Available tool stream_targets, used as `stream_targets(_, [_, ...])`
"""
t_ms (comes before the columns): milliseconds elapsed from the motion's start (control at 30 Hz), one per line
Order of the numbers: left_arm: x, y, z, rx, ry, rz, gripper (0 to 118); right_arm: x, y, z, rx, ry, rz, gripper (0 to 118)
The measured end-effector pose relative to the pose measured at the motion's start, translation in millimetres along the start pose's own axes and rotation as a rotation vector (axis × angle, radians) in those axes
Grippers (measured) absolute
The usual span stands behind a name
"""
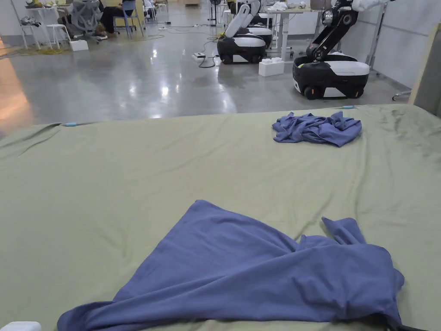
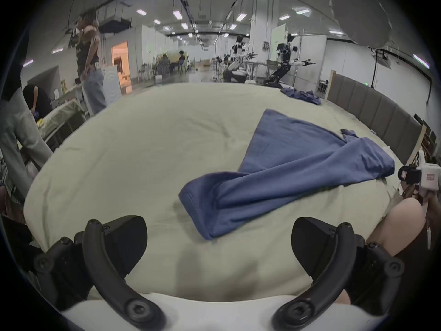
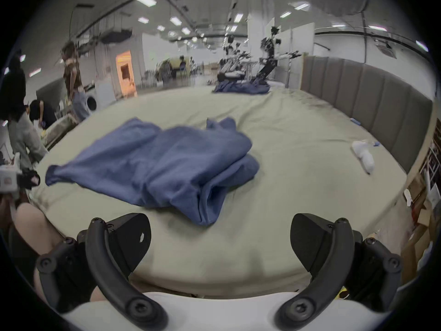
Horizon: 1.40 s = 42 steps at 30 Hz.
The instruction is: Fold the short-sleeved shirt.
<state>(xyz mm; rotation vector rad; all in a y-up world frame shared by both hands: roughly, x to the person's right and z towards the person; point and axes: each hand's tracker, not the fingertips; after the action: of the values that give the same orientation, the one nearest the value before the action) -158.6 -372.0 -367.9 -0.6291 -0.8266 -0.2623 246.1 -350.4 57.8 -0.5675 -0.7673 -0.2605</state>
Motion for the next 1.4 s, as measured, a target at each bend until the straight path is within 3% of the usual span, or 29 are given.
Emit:
stream_targets(100, [5, 3, 39, 0.103, -0.019, 0.036, 118, 5, 0, 30, 0.094, 0.028, -0.019, 111])
stream_targets(133, [10, 6, 54, 0.153, -0.023, 0.058, 110, 5, 1, 40, 0.134, 0.052, -0.028, 91])
stream_targets(167, [14, 7, 67, 0.187, -0.030, 0.070, 84, 4, 1, 49, 0.179, 0.079, -0.038, 20])
stream_targets(200, [17, 7, 76, 0.211, -0.027, 0.075, 55, 0, 1, 54, 0.201, 0.060, -0.034, 3])
stream_targets(233, [21, 5, 83, 0.233, -0.002, 0.083, 13, -35, 15, 70, 0.210, -0.022, -0.004, 3])
stream_targets(267, [25, 4, 87, 0.247, 0.032, 0.082, 0, -45, 20, 73, 0.206, -0.016, -0.030, 3])
stream_targets(300, [28, 1, 87, 0.264, 0.088, 0.090, 0, -48, 22, 73, 0.192, 0.059, -0.043, 3])
stream_targets(333, [27, -1, 86, 0.245, 0.040, 0.094, 0, -55, 22, 74, 0.190, 0.087, -0.050, 3])
stream_targets(367, [25, -2, 82, 0.220, -0.038, 0.111, 0, -43, 18, 66, 0.199, 0.053, -0.041, 3])
stream_targets(467, [22, -2, 63, 0.180, 0.001, 0.090, 0, -43, 16, 55, 0.175, 0.042, 0.024, 3])
stream_targets(700, [4, 38, 29, 0.152, -0.011, 0.159, 0, -50, 6, 55, 0.164, 0.060, 0.020, 3])
stream_targets(833, [34, 97, -4, 0.178, -0.082, -0.020, 0, -45, 4, 48, 0.141, 0.060, 0.030, 3])
stream_targets(1000, [88, 183, -103, 0.110, -0.217, -0.126, 0, -48, 12, 39, 0.139, 0.059, 0.015, 3])
stream_targets(1233, [145, 242, -269, -0.088, -0.136, -0.231, 2, -33, 22, 20, 0.131, 0.064, 0.009, 3])
stream_targets(1267, [147, 246, -287, -0.092, -0.134, -0.222, 34, -33, 23, 17, 0.130, 0.067, 0.019, 3])
stream_targets(1300, [147, 249, -304, -0.119, -0.116, -0.194, 77, -33, 21, 16, 0.122, 0.063, 0.034, 3])
stream_targets(1333, [145, 252, -319, -0.151, -0.101, -0.140, 105, -34, 21, 14, 0.111, 0.057, 0.046, 3])
stream_targets(1367, [144, 253, -330, -0.186, -0.096, -0.086, 112, -34, 20, 12, 0.101, 0.056, 0.052, 3])
stream_targets(1400, [143, 253, -339, -0.183, -0.120, -0.037, 112, -33, 20, 11, 0.094, 0.061, 0.052, 3])
